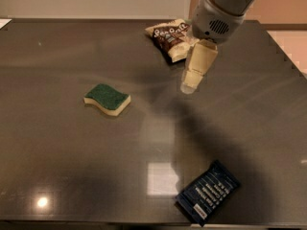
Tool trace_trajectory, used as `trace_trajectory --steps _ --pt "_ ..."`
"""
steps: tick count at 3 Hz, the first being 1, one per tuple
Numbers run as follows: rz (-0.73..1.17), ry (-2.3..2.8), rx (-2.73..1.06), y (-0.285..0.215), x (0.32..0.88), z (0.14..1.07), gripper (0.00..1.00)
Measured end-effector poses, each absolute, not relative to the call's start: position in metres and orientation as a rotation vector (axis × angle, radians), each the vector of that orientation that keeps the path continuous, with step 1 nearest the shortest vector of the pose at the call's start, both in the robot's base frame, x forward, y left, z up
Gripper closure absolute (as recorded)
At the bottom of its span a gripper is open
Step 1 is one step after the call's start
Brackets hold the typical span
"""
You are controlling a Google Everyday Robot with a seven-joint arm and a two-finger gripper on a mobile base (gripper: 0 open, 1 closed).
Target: Move sponge near rxbar blueberry
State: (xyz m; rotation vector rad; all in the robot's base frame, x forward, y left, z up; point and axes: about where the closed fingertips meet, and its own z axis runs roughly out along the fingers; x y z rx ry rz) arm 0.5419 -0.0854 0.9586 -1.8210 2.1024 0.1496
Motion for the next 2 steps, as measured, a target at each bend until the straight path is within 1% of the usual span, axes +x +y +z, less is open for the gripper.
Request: trace_trajectory --steps 2 --pt "0.237 2.034 -1.926 -0.005 0.549 0.928 0.00"
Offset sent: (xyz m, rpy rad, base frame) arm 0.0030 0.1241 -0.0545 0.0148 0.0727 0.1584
